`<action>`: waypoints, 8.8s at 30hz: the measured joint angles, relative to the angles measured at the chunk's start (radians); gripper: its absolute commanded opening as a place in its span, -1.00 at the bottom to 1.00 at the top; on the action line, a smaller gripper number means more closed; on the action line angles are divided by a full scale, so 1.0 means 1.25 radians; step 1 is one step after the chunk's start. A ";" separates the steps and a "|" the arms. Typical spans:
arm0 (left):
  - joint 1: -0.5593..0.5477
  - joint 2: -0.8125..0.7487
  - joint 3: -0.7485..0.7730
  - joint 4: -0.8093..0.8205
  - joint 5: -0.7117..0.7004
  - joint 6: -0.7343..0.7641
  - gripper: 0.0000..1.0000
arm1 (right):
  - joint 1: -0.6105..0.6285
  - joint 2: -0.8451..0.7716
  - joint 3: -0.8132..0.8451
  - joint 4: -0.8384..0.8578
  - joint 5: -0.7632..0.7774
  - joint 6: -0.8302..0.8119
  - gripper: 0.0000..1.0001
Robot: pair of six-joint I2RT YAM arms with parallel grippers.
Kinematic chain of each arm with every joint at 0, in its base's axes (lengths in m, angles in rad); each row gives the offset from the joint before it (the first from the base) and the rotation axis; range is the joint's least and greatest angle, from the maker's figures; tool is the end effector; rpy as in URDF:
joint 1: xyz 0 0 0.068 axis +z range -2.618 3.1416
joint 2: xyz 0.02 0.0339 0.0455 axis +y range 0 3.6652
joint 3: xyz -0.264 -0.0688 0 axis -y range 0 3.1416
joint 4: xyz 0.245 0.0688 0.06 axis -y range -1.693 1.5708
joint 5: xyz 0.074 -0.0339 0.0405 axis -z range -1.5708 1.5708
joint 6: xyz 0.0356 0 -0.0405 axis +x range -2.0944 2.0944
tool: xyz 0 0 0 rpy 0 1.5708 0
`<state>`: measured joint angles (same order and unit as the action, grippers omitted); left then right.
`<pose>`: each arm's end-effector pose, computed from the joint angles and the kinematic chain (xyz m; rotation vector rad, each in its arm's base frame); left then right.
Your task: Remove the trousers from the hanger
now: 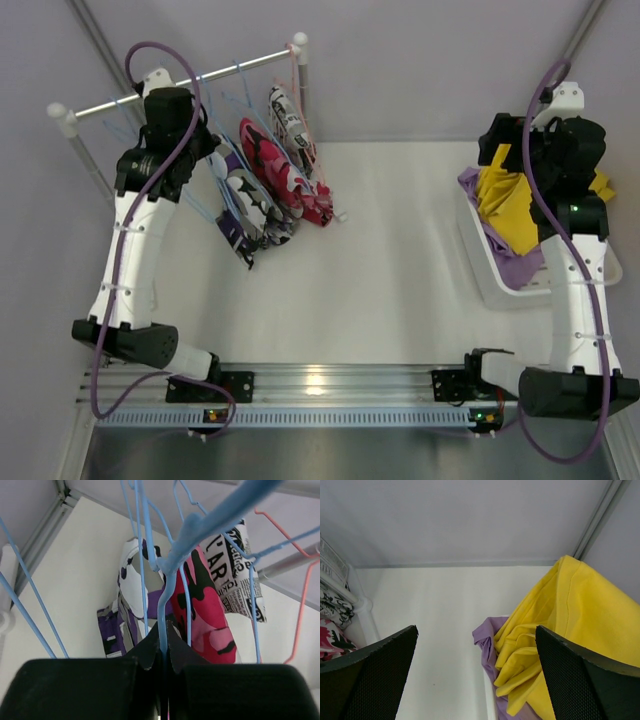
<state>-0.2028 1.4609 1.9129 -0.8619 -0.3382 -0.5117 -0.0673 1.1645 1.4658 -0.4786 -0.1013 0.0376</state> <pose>0.2805 -0.0456 0.4940 -0.5148 1.8898 -0.1351 0.2392 -0.0125 0.4667 0.0176 1.7476 0.0668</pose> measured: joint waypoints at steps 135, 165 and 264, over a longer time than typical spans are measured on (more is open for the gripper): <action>-0.178 0.052 0.003 0.031 -0.202 0.010 -1.00 | 0.021 -0.079 -0.127 0.013 -0.032 0.015 0.99; -0.189 -0.328 -0.355 -0.124 0.502 0.008 -1.00 | 0.021 -0.153 -0.124 -0.016 -0.025 0.022 0.99; -0.435 0.483 0.340 0.241 0.589 -0.601 -1.00 | 0.447 -0.153 -0.873 0.527 0.043 -0.067 0.82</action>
<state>-0.7464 2.0651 2.3375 -0.5602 0.3977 -1.2625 0.4911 0.9737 0.3740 0.1802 -0.0471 -0.0456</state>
